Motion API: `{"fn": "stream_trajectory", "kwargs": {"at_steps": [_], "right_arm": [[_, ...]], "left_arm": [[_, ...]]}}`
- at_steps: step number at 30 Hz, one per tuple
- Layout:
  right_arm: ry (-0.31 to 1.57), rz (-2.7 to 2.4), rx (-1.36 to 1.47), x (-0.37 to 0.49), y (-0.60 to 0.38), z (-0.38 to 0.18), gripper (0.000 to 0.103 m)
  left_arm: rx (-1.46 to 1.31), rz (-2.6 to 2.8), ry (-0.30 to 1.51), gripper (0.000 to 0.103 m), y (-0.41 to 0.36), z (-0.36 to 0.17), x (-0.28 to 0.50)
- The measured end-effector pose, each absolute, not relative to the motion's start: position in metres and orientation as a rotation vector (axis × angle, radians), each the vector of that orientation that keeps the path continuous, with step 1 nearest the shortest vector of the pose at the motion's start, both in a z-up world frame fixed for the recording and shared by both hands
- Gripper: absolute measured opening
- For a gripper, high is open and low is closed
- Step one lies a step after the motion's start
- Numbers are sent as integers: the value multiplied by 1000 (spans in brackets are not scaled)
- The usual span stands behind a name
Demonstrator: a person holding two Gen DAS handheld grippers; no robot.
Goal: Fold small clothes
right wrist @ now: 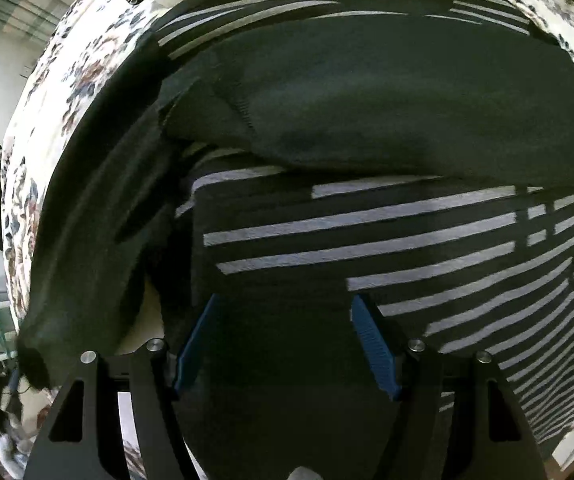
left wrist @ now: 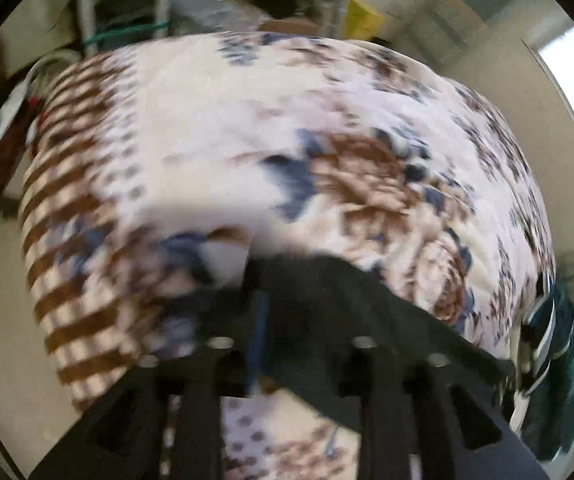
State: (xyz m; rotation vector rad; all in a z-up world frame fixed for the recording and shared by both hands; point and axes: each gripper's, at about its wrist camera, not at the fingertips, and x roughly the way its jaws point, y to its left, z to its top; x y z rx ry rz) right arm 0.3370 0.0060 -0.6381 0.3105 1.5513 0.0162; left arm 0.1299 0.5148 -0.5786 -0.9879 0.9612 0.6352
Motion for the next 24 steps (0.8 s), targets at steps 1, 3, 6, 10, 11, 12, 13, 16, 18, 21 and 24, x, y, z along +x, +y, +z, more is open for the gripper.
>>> {"fn": "stream_trajectory", "kwargs": {"at_steps": [1,3,6,10,11,12,13,16,18,21,24], "right_arm": [[1548,10,304,339,3,-636,75],[1523,-28,277,351,6,-633,77],[1486,-106,253,358,-2,-629,78],[1481,-151,320,352,-34,-623,78],[1484,-162,331,350,-42,-622,78],[1485,-170,334,349,-47,-621,78],[1485,-176,333,347,-53,-619,78],[1489,-176,309,348,-54,-621,78],[1490,-173,300,347,-57,-623,78],[1487,-189,308,350,-56,-627,78],[1476,-221,317,355,-50,-629,78]], "left_arm": [[-1033,651,949,54,514,-582,116],[-1130,656,917,65,507,-590,93],[-1237,615,920,65,494,-613,88],[-1372,601,909,65,489,-655,111],[-1373,636,905,65,491,-660,116],[-1371,663,888,66,494,-661,120],[-1355,697,858,65,497,-657,124],[-1230,742,814,6,506,-636,142],[-1171,725,774,6,511,-618,154],[-1057,719,728,6,520,-582,170],[-1058,698,667,6,538,-562,173]]}}
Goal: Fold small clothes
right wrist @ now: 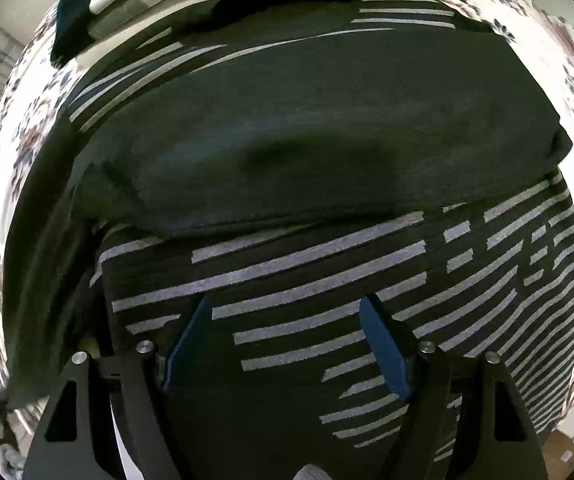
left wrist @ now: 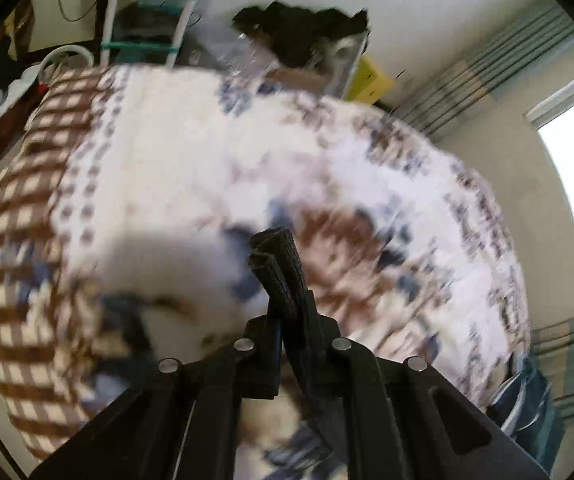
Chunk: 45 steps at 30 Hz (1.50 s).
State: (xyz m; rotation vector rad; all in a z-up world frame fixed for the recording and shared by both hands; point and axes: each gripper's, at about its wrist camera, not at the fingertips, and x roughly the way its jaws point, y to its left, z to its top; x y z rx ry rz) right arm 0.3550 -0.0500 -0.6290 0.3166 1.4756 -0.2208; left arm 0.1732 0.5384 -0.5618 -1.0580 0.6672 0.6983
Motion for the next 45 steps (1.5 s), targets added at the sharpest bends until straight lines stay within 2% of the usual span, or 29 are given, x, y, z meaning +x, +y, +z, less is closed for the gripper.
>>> {"fn": "stream_trajectory", "kwargs": {"at_steps": [2,5,9,12,15,19,24,26,28,29,35,41,45], "right_arm": [[1471,-253,277,356,-49,-628,78],[1464,-330,180,362,-52,-628,90],[1436,-399,122,389,-52,-629,91],[1435,-380,55,411,-51,-631,101],[1434,-326,38,424,-56,-629,101],[1424,-251,93,429,-74,-625,101],[1434,-67,419,426,-129,-623,100],[1373,-48,539,418,-163,-617,100],[1323,-31,617,411,-194,-611,94],[1301,-38,671,406,-217,-609,88],[1281,-332,447,391,-312,-596,87],[1287,-449,478,370,-404,-605,87],[1299,-489,512,357,-449,-615,87]], "left_arm": [[-1044,675,661,6,543,-553,185],[-991,643,664,6,539,-538,199],[-923,617,649,6,521,-510,218],[-818,598,658,6,498,-484,232],[-676,557,691,6,459,-456,252],[-510,450,762,6,381,-431,288],[-301,242,830,6,239,-412,334],[-246,139,861,6,168,-413,352],[-232,69,884,6,119,-418,363],[-213,27,899,6,86,-423,371],[-150,-187,983,6,-80,-453,402],[-84,-357,1046,6,-211,-480,415],[-43,-395,1110,8,-263,-495,419]]}}
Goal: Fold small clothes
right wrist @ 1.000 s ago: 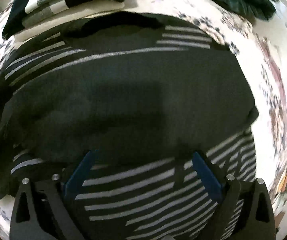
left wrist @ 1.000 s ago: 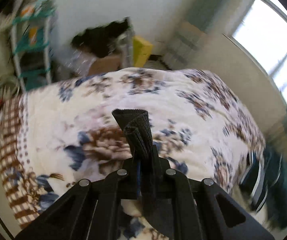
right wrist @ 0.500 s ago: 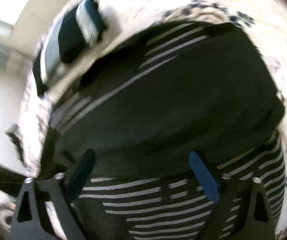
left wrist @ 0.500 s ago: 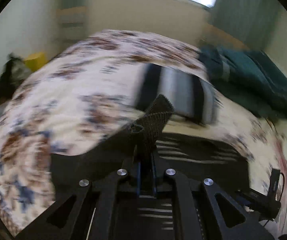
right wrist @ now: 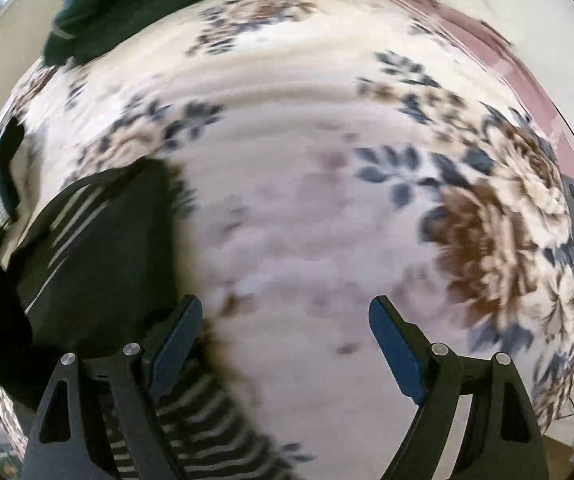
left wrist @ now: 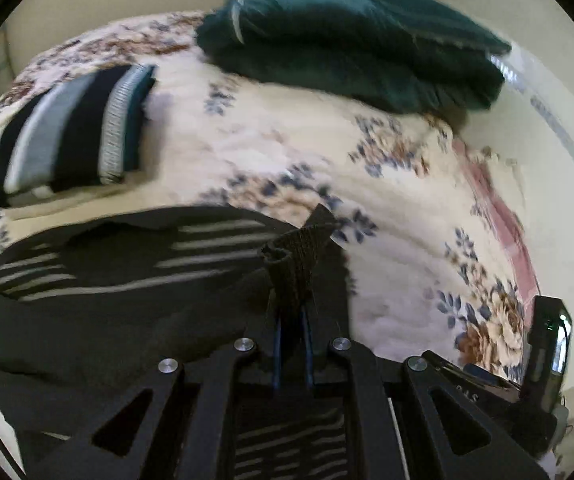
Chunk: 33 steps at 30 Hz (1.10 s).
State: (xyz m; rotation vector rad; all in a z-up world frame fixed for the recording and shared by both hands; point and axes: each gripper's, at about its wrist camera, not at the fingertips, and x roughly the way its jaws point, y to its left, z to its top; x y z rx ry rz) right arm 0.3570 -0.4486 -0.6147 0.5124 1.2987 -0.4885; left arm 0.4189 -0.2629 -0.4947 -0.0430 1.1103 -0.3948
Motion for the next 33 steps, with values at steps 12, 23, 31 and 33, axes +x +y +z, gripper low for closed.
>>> {"fn": "stream_trajectory", "kwargs": {"at_steps": [12,23,31,33], "right_arm": [[1351,-392,588,341,-471,-603,87],[1353,-112,597,422,-402,-585,87],[1478,-77,339,501,-343,-633,80],[1532,-43,225,506,-326,-650,2]], "left_arm": [[48,-169,1161,86,-233,-521,414],[76,255,1215,87,-51,-538,332],[-11,508,1386,87,44,-594,278],[-39,531,1388,87,55,-599,276]]}}
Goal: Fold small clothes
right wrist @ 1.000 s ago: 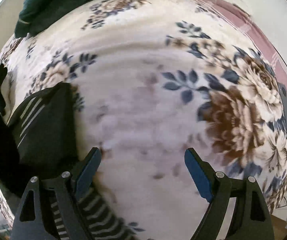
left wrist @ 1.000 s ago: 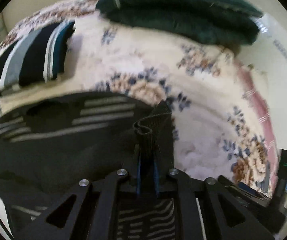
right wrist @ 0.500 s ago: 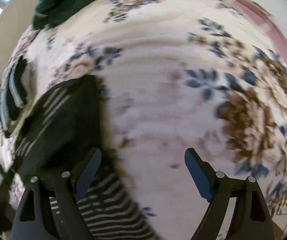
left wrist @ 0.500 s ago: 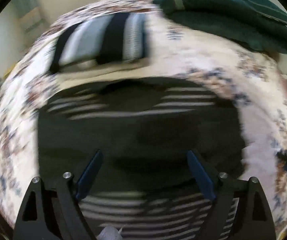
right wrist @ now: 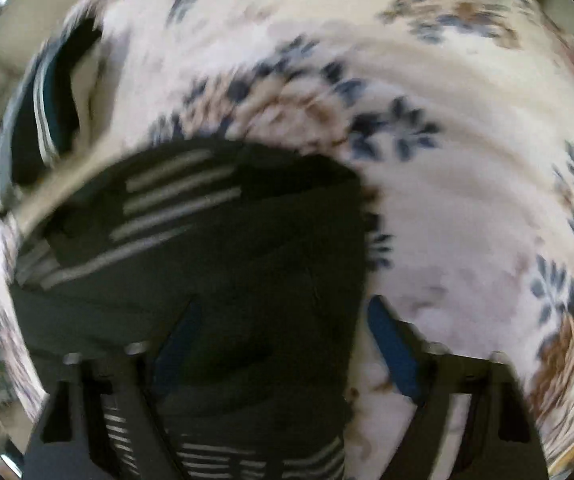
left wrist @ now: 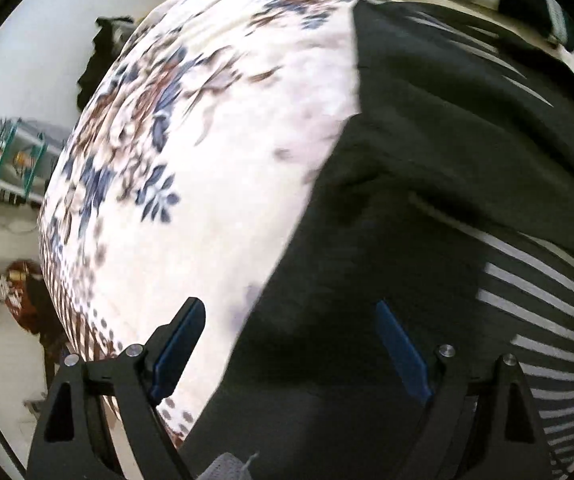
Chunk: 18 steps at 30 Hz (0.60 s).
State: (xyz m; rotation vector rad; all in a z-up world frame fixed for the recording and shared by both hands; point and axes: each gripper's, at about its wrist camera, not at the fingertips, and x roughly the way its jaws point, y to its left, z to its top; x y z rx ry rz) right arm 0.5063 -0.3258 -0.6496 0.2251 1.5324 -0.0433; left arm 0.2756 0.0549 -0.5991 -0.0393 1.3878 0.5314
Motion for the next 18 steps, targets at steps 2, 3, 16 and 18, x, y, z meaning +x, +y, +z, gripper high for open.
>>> {"fn": "stream_trajectory", "kwargs": {"at_steps": [2,3,16,18], "right_arm": [[1498,-54,159,503,-317,-648,1],[1454,-58,135,499,-315,-639,1],[1478,266,324,516,-288,-586,45],[1475,403,311,528,-250,-582,53]], "left_arm": [[-53,539,1379,87,60,-600,280],[-57,539,1373,87,61,-599,283],[-440,380,1219,87,103,-594,349],[-496,324,1191,84,105,-601,354]]}}
